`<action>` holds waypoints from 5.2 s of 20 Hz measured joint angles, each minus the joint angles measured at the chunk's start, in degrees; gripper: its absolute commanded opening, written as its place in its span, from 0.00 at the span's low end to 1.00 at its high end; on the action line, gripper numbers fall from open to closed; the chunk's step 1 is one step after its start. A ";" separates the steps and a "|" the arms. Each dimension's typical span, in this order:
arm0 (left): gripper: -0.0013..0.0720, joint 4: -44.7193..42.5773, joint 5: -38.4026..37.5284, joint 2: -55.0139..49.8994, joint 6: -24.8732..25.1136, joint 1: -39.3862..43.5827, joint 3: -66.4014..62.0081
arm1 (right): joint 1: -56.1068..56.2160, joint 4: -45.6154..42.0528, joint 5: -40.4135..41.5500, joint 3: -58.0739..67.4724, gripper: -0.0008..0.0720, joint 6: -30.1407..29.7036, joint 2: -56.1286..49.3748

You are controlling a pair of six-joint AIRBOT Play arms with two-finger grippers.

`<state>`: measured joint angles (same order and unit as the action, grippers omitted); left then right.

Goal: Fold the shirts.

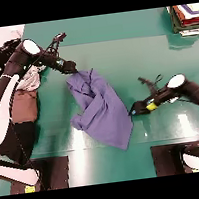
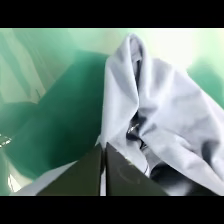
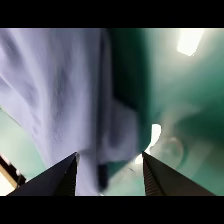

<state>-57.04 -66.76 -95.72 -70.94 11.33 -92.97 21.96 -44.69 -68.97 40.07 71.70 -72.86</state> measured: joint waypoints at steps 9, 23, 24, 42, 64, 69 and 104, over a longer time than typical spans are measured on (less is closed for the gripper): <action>0.05 -3.56 -0.79 4.37 -0.55 -1.20 -2.23 | 6.25 -3.56 3.23 6.58 0.03 0.35 -1.44; 0.05 -8.09 -1.51 38.84 2.36 -2.45 -16.79 | -13.70 -20.55 -1.49 48.48 0.03 6.16 20.83; 0.05 -8.15 -2.16 40.09 3.13 -2.45 -16.90 | -14.43 -20.76 -2.23 50.29 0.03 6.16 21.18; 0.05 -13.07 4.74 42.60 4.39 -2.49 39.32 | 0.33 -21.22 8.87 4.44 0.51 10.40 21.77; 0.05 -15.06 10.40 43.12 3.37 -2.49 41.53 | -2.34 -23.87 6.88 5.20 0.03 5.92 10.08; 0.05 -17.73 10.21 46.14 3.30 -2.49 25.97 | -7.85 -27.32 5.33 22.25 0.03 6.25 16.33; 0.05 -15.85 12.07 11.17 -2.27 -2.45 14.10 | -20.94 -31.34 -9.29 49.35 0.03 10.29 -15.67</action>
<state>-72.88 -54.70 -84.55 -73.21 8.88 -78.87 1.02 -76.03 -78.26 89.43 82.00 -88.53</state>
